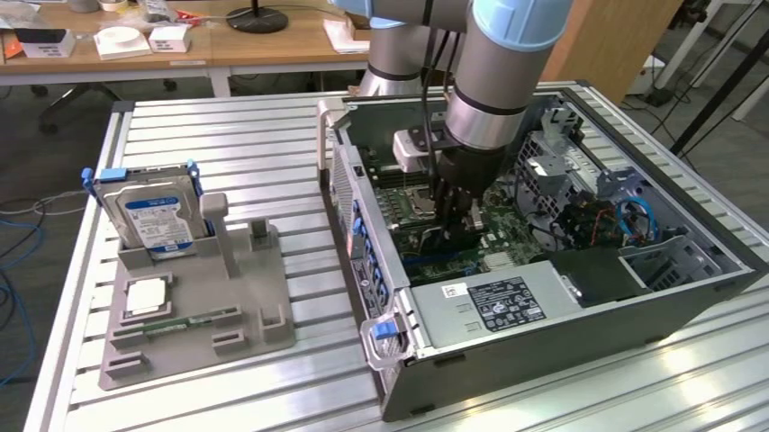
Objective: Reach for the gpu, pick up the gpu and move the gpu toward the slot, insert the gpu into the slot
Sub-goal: 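Insert the gpu into the slot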
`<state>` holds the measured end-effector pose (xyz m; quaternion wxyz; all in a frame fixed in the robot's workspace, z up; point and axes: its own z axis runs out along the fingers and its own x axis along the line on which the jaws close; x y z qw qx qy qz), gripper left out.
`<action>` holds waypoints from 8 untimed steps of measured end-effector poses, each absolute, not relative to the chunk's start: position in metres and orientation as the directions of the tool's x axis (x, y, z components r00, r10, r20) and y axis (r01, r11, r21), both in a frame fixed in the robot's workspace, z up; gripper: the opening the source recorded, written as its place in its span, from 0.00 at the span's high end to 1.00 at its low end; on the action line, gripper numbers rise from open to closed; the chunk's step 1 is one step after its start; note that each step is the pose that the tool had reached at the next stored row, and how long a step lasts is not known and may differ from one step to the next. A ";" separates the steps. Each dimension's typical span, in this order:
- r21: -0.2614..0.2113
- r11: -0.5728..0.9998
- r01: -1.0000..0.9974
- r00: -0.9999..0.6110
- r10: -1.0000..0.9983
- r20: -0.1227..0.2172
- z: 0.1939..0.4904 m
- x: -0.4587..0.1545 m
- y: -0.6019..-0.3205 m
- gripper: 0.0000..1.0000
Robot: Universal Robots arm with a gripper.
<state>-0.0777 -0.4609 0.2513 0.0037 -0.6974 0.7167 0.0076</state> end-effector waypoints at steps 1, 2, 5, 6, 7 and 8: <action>0.006 0.027 -1.000 -0.027 -0.999 -0.016 0.251 -0.078 -0.461 0.74; 0.006 0.027 -1.000 -0.027 -0.999 -0.016 0.251 -0.078 -0.461 0.74; 0.006 0.027 -1.000 -0.027 -0.999 -0.016 0.252 -0.078 -0.461 0.74; 0.006 0.027 -1.000 -0.027 -0.999 -0.016 0.252 -0.078 -0.461 0.74; 0.006 0.027 -1.000 -0.027 -0.999 -0.017 0.252 -0.078 -0.461 0.74; 0.006 0.027 -1.000 -0.027 -0.999 -0.017 0.252 -0.078 -0.461 0.74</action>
